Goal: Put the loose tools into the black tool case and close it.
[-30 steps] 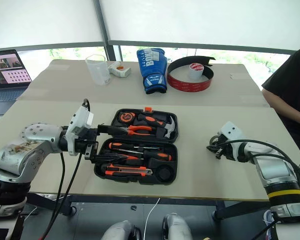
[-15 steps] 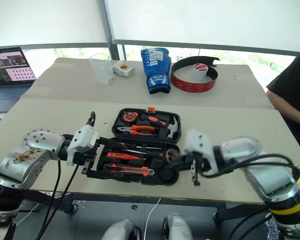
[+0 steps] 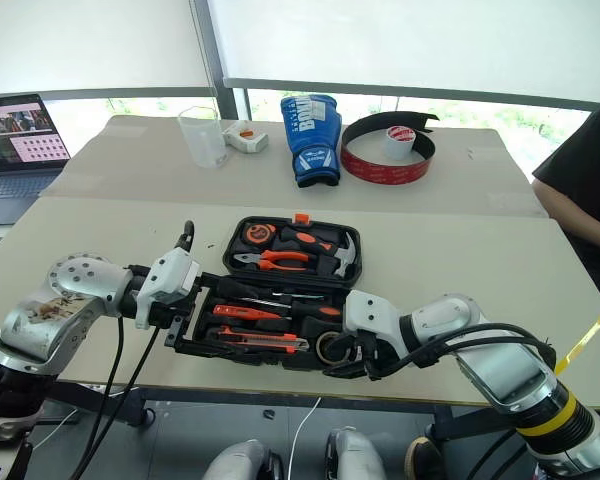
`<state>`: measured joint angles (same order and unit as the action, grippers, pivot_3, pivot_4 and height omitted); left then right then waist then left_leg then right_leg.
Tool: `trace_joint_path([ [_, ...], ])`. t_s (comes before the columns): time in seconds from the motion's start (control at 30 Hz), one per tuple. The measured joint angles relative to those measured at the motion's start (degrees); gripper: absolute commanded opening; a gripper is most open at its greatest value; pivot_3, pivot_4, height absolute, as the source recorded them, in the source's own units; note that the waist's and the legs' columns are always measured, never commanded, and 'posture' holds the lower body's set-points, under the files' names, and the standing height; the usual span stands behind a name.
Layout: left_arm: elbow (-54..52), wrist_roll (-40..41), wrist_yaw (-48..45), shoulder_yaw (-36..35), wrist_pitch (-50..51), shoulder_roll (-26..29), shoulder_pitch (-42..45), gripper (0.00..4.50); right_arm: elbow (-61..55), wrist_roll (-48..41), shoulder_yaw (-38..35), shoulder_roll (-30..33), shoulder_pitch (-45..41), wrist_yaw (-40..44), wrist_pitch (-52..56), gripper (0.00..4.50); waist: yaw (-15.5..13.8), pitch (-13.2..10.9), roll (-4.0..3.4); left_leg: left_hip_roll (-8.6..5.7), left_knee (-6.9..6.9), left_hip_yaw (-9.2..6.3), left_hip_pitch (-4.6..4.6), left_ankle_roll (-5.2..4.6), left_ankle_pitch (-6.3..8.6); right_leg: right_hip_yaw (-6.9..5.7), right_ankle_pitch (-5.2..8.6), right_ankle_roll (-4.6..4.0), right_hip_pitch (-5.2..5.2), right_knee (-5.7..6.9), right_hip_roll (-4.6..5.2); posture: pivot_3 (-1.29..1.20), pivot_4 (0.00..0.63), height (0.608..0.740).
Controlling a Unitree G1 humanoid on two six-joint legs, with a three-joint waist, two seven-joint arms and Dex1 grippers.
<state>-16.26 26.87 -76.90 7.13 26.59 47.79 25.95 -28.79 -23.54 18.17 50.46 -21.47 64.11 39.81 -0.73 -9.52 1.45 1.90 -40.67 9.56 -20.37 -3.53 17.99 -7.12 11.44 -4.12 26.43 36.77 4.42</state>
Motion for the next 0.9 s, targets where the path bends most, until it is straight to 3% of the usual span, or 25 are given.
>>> trace_joint_path([
  [0.17, 1.94, -0.49, 2.82, -1.1, 1.14, 0.35, -0.88, 4.5, -0.28, -6.13, -9.3, 1.0, -0.73, -0.18, 3.93, 3.38, -0.01, 0.0, 0.0, 0.0, 0.0, -0.01, 0.02, -0.01, 0.0, 0.01, 0.0, 0.0, -0.02, 0.0, 0.01, 0.0, 0.15, 0.727],
  [0.3, 8.11, -1.9, 7.28, -6.97, 0.73, 1.84, -5.95, 3.35, 3.93, -8.89, -17.93, 1.66, 0.33, -2.52, 5.85, 2.29, 0.08, -0.01, 0.02, 0.02, 0.05, -0.01, 0.04, 0.0, 0.0, -0.01, 0.0, -0.01, 0.01, 0.0, -0.01, 0.0, 0.15, 0.727],
  [0.33, 11.16, -2.41, 8.68, -9.16, 0.21, 2.49, -7.48, 2.84, 5.72, -8.61, -19.58, 2.23, 1.54, -3.17, 5.7, 1.88, 0.02, -0.01, 0.02, 0.03, 0.06, -0.02, 0.02, 0.0, 0.0, -0.03, 0.01, -0.02, 0.02, -0.01, 0.0, 0.0, 0.15, 0.727],
  [0.5, 17.6, -5.37, 12.24, -12.85, -3.94, 2.78, -9.18, 1.13, 12.52, -4.56, -20.55, -0.05, 3.95, -6.67, 1.66, 0.29, -0.25, -0.02, 0.02, 0.0, 0.07, 0.01, -0.03, 0.07, 0.08, -0.04, 0.0, 0.0, 0.05, -0.04, 0.11, 0.0, 0.15, 0.727],
  [0.53, 17.62, -5.81, 12.32, -12.79, -4.75, 2.65, -9.36, 0.6, 13.63, -3.87, -20.32, -0.83, 3.96, -7.17, 0.53, 0.0, -0.27, -0.02, 0.02, 0.0, 0.07, 0.01, -0.04, 0.29, 0.22, -0.04, -0.01, 0.01, 0.06, -0.04, 0.12, 0.0, 0.15, 0.727],
  [0.6, 17.91, -7.3, 12.41, -11.83, -6.28, 2.42, -10.23, 0.03, 15.46, -2.17, -19.62, -2.01, 4.03, -7.98, -1.68, 0.0, -0.12, -0.02, 0.01, 0.0, 0.08, 0.02, -0.04, 0.35, 0.25, -0.03, 0.0, 0.0, 0.07, -0.04, 0.11, 0.0, 0.15, 0.727],
  [0.9, 19.35, -13.11, 16.42, -4.9, -8.31, -4.86, -10.17, 0.03, 18.2, 1.93, -14.53, -5.26, 4.21, -7.38, -6.42, 0.0, 0.01, -0.02, 0.02, 0.01, 0.09, 0.08, -0.15, 0.05, 0.02, -0.01, -0.01, -0.01, 0.21, 0.02, 0.08, 0.0, 0.15, 0.727],
])
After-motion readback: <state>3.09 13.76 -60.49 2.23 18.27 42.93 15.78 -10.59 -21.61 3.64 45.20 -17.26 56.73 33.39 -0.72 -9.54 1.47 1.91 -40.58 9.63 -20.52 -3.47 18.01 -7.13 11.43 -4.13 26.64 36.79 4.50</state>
